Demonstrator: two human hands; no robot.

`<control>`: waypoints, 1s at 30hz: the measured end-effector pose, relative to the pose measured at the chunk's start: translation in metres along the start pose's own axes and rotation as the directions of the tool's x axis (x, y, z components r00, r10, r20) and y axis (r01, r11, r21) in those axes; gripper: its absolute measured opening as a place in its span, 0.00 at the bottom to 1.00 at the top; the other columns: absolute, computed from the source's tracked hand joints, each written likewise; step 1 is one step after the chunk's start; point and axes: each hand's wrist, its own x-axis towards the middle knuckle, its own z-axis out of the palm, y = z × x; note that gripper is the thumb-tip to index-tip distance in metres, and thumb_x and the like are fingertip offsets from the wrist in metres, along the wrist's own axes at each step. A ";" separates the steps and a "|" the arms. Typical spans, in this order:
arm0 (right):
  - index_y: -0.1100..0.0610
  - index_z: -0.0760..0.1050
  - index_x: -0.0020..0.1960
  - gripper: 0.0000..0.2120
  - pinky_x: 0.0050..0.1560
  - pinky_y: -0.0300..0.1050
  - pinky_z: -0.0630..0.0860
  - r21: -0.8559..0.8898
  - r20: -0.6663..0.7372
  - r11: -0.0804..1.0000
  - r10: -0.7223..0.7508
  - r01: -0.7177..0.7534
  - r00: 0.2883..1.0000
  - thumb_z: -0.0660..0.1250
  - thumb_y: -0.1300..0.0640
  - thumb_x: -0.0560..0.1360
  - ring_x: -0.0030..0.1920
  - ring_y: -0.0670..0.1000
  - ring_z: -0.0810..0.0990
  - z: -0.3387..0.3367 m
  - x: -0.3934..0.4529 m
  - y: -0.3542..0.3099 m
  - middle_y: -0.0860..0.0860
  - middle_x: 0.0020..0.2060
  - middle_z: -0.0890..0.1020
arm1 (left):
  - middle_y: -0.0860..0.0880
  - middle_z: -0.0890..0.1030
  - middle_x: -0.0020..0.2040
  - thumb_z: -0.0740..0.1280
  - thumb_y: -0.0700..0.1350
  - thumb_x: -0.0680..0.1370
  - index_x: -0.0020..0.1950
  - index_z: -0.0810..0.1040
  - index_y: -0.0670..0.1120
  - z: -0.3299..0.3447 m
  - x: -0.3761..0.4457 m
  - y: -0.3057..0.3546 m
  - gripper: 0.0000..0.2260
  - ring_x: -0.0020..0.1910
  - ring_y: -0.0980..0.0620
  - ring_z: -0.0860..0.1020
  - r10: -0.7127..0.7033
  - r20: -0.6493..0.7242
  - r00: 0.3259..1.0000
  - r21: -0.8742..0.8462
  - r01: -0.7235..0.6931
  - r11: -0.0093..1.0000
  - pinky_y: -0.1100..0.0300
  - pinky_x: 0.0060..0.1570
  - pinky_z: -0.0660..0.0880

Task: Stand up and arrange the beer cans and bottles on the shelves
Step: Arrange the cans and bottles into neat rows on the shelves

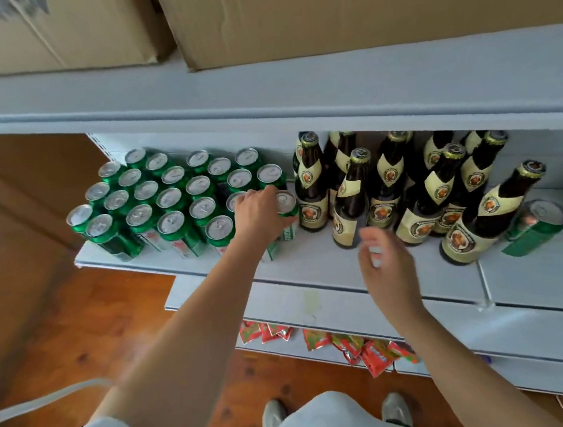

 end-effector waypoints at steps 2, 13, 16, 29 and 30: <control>0.58 0.73 0.66 0.15 0.59 0.52 0.77 0.092 0.155 0.995 0.013 -0.027 0.988 0.62 0.59 0.79 0.58 0.50 0.78 0.029 0.009 -0.020 0.54 0.59 0.79 | 0.47 0.80 0.53 0.73 0.61 0.70 0.60 0.74 0.48 0.002 0.009 -0.007 0.25 0.56 0.44 0.76 0.002 0.035 0.999 -0.010 -0.001 1.000 0.48 0.59 0.67; 0.56 0.77 0.60 0.12 0.54 0.41 0.77 -0.003 -0.138 0.999 0.039 -0.040 0.990 0.61 0.59 0.79 0.54 0.48 0.78 -0.008 0.000 -0.014 0.49 0.53 0.80 | 0.41 0.74 0.52 0.67 0.38 0.72 0.54 0.75 0.41 -0.007 -0.032 0.033 0.11 0.50 0.39 0.73 0.015 -0.465 0.885 -0.364 -0.207 0.908 0.48 0.48 0.71; 0.56 0.77 0.55 0.09 0.46 0.28 0.68 -0.206 -0.542 0.966 0.018 -0.154 0.840 0.63 0.62 0.77 0.50 0.48 0.77 -0.078 -0.001 0.019 0.49 0.50 0.78 | 0.46 0.74 0.50 0.66 0.34 0.74 0.51 0.76 0.41 -0.006 -0.072 0.090 0.07 0.40 0.47 0.75 0.325 -0.464 0.824 -0.452 -0.536 0.713 0.53 0.35 0.74; 0.52 0.68 0.68 0.34 0.50 0.53 0.78 -0.537 0.070 0.833 0.202 -0.134 0.977 0.76 0.46 0.66 0.54 0.61 0.78 -0.213 0.101 0.183 0.57 0.55 0.76 | 0.49 0.78 0.62 0.65 0.40 0.77 0.69 0.72 0.46 0.094 -0.124 0.342 0.20 0.60 0.51 0.77 0.494 0.117 0.861 -0.705 -0.278 0.653 0.55 0.61 0.74; 0.52 0.69 0.65 0.32 0.47 0.52 0.78 -0.540 0.082 0.838 0.146 -0.079 0.986 0.76 0.47 0.65 0.51 0.61 0.79 -0.218 0.109 0.189 0.57 0.53 0.76 | 0.49 0.77 0.63 0.65 0.40 0.78 0.70 0.72 0.47 0.098 -0.121 0.355 0.20 0.60 0.52 0.77 0.453 0.152 0.879 -0.706 -0.224 0.672 0.55 0.61 0.74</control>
